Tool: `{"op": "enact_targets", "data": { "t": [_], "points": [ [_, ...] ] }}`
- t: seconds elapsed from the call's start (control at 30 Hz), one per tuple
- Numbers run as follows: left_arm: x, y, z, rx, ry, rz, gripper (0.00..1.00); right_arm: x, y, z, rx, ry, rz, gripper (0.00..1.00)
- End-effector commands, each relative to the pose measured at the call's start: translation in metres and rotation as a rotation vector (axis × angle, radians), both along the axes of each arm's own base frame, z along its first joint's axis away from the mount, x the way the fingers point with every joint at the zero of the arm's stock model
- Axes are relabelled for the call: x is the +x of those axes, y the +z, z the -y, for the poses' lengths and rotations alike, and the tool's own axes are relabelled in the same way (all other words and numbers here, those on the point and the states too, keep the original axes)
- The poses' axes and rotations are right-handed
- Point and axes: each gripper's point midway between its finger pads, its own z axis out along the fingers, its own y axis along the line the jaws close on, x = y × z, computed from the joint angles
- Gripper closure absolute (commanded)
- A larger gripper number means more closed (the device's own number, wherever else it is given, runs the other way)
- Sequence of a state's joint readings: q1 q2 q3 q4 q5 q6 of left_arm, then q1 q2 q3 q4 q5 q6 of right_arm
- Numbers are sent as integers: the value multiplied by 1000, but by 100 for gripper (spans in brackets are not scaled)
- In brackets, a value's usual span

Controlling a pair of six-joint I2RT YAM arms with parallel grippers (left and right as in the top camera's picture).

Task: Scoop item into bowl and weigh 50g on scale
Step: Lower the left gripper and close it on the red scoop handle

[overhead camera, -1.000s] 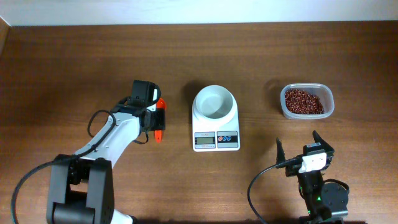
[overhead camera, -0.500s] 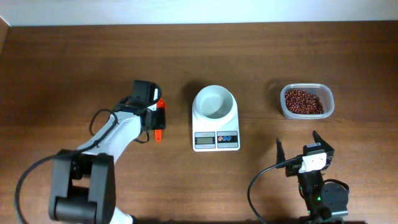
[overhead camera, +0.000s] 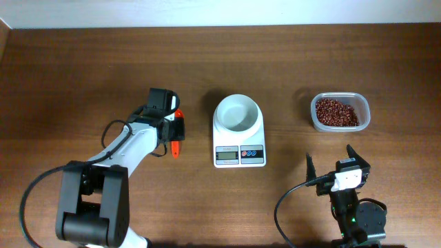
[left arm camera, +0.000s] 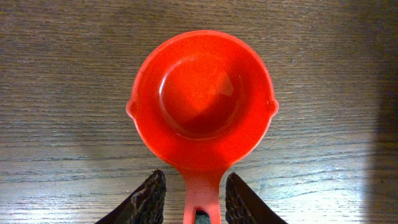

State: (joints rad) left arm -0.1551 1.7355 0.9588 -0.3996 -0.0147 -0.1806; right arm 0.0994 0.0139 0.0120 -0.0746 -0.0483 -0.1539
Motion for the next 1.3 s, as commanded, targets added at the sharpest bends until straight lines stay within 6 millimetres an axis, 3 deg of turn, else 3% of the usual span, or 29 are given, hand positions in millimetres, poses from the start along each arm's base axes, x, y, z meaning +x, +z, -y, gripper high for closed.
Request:
{"op": "enact_targets", "data": {
  "t": [0.0,0.57,0.83,1.0,1.2,1.27],
  "points": [
    [-6,-7,2,-9,-1,-24,66,0,-3,0,3,-3,-4,1],
    [-5,-14,10,-5,-23,-26,69,0,-3,0,4,-3,-4,1],
    [-6,-14,10,-5,-23,-29,58,0,-3,0,3,-3,-4,1],
    [-6,-14,10,-4,-23,-30,58,0,-3,0,3,-3,-4,2],
    [-6,-14,10,-4,-23,-32,39,0,-3,0,3,-3,-4,1],
    [-7,-14,10,-4,-23,-33,19,0,-3,0,3,-3,-4,1]
  ]
}}
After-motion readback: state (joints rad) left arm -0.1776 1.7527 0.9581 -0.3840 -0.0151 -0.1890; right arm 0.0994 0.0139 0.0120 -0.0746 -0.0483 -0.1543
